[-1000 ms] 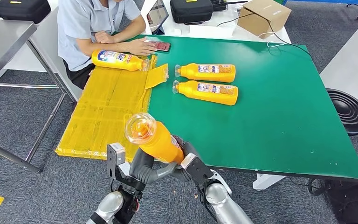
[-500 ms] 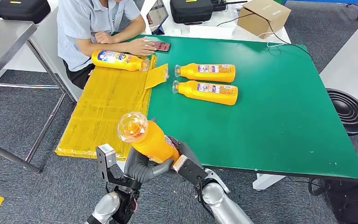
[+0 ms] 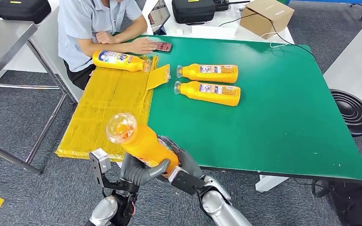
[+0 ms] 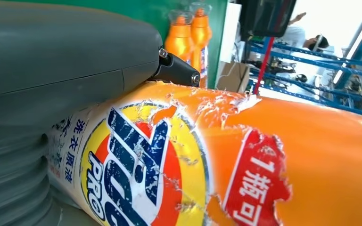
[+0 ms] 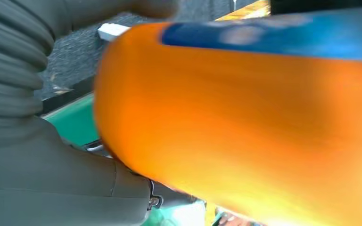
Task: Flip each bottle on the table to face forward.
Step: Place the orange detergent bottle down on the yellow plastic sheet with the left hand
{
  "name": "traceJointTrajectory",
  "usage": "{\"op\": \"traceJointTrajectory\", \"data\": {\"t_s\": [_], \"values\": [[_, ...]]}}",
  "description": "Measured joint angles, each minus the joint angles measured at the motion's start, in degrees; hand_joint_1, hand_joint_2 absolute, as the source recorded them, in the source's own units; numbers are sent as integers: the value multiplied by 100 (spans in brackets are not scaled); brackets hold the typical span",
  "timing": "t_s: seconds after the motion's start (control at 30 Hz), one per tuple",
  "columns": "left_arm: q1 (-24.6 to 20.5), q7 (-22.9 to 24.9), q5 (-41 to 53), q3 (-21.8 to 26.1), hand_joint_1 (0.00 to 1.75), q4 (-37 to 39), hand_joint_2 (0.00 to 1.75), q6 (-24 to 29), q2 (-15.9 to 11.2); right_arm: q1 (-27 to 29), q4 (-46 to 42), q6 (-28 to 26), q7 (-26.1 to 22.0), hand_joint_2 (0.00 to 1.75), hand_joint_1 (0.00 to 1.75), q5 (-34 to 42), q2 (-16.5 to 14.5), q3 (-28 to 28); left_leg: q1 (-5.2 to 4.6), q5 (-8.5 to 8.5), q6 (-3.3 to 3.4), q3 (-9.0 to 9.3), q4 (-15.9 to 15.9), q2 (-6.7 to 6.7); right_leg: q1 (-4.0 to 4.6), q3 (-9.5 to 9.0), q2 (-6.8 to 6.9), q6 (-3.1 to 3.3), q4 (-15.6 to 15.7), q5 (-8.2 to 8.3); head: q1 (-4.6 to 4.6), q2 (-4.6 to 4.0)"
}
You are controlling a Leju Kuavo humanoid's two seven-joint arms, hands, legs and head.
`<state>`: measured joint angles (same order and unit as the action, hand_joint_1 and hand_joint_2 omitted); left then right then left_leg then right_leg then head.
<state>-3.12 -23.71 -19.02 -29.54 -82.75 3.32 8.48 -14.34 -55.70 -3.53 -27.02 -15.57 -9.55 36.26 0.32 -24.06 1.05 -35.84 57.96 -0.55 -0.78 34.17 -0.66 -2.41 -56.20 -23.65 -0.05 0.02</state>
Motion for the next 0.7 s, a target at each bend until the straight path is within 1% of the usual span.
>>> {"op": "traceJointTrajectory", "data": {"t_s": [0.03, 0.13, 0.2, 0.27, 0.37, 0.5, 0.57, 0.7], "values": [[-1, -11, 9, -1, 175, -21, 175, 8, 0, 3, 10, -26, -3, 0, 0, -25, 5, 2, 0, 0, 0, 0, 0, 1, 0, 0, 0, 0, 0, 0, 0, 0], [-2, -20, -22, -1, 175, -75, 175, 87, 1, 5, 22, -130, -38, 0, 0, -76, 5, 3, 0, 0, 0, 1, 0, 0, 0, -1, 0, 0, 0, 0, 0, 0], [-8, 19, -69, 14, 175, -101, 175, 245, 10, 17, 22, -186, -74, 0, 0, -90, -4, 2, 0, 1, 0, 1, 0, 0, 0, -1, 0, 0, 0, 0, 0, 0], [-52, 33, 28, 59, 175, -101, 175, 563, 23, 44, 25, -213, -110, 0, 0, -102, -25, 4, 0, 1, 0, 1, 0, 0, 0, -1, 0, 0, 0, 0, 0, 0], [-256, 7, 276, 203, 175, -42, 175, 1053, 26, 63, 45, -210, -135, 0, 0, -126, -76, 20, 0, 1, 0, 1, 0, 0, 1, -1, 0, 0, -1, 0, -1, 0], [-476, 69, 299, 380, 175, 69, 175, 1145, 16, 13, 87, -192, -141, 0, 0, -142, -130, 34, 1, 2, -1, 1, 0, 1, 1, 0, 0, 0, -3, 1, 1, 0], [-626, 92, 635, 423, 175, 162, 175, 1364, -13, -19, 109, -192, -153, 0, 0, -147, -146, 46, 1, 2, -1, 1, 0, 0, 0, 0, 0, 0, -3, 1, 1, 0], [-1225, 122, 2189, 522, 175, 594, 175, 2310, -193, -28, 154, -144, -163, 0, 0, -199, -212, 159, 1, 5, -3, 1, 0, -3, 1, -2, 0, 0, -7, 1, 1, 0]]}}
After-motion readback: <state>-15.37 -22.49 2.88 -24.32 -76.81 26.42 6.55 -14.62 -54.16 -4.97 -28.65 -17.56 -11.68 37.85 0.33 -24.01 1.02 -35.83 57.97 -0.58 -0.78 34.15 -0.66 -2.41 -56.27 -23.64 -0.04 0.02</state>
